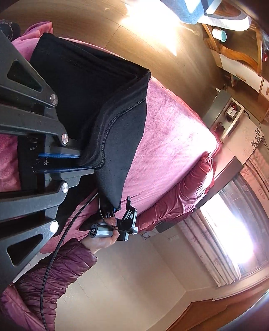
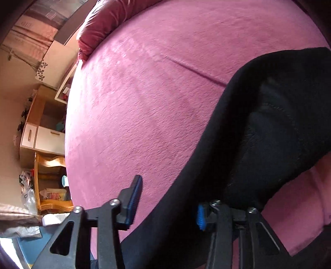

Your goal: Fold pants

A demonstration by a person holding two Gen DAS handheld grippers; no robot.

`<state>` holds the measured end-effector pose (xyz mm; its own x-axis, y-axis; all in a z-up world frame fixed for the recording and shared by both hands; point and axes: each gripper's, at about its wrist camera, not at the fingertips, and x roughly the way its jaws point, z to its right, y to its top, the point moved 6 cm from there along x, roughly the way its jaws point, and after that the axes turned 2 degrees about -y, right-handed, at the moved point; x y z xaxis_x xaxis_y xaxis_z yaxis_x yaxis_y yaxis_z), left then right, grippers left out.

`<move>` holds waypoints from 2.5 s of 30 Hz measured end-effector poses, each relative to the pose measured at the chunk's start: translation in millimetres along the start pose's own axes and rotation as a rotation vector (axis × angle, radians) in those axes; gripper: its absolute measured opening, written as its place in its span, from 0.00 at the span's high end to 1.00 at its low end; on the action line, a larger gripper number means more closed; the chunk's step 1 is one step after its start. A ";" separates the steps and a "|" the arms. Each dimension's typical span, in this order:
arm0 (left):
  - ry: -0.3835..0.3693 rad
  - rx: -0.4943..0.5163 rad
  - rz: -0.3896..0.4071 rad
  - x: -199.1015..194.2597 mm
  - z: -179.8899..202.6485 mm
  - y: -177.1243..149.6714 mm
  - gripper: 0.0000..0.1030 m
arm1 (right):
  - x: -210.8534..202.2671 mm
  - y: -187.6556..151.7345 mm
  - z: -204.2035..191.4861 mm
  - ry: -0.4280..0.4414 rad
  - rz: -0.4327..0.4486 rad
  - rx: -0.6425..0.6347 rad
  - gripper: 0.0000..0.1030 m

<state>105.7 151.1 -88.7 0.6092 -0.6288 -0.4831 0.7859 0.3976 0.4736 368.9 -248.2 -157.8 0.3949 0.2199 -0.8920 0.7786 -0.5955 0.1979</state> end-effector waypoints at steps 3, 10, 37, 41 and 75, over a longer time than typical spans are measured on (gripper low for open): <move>0.046 0.005 0.008 13.7 -2.6 26.3 0.94 | -20.7 9.1 5.3 -0.004 0.056 -0.044 0.89; 0.170 0.052 0.106 32.6 -10.6 142.3 0.94 | -102.5 -13.4 -11.7 0.203 0.155 -0.207 0.90; 0.279 -0.253 -0.023 -25.4 -112.4 -35.2 0.92 | -75.8 -255.9 133.1 0.145 -0.059 -0.373 0.93; 0.229 -0.329 -0.011 -28.7 -111.8 -37.7 0.77 | -61.4 -257.0 133.7 0.117 -0.061 -0.366 0.93; 0.432 -0.406 -0.024 -43.5 -138.1 -53.7 0.80 | -57.9 -277.5 155.1 0.111 -0.080 -0.365 0.88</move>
<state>51.5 249.4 -194.8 0.5117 -0.3458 -0.7865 0.7255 0.6642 0.1800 54.3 -215.5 -224.0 0.3609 0.3488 -0.8650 0.9235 -0.2630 0.2792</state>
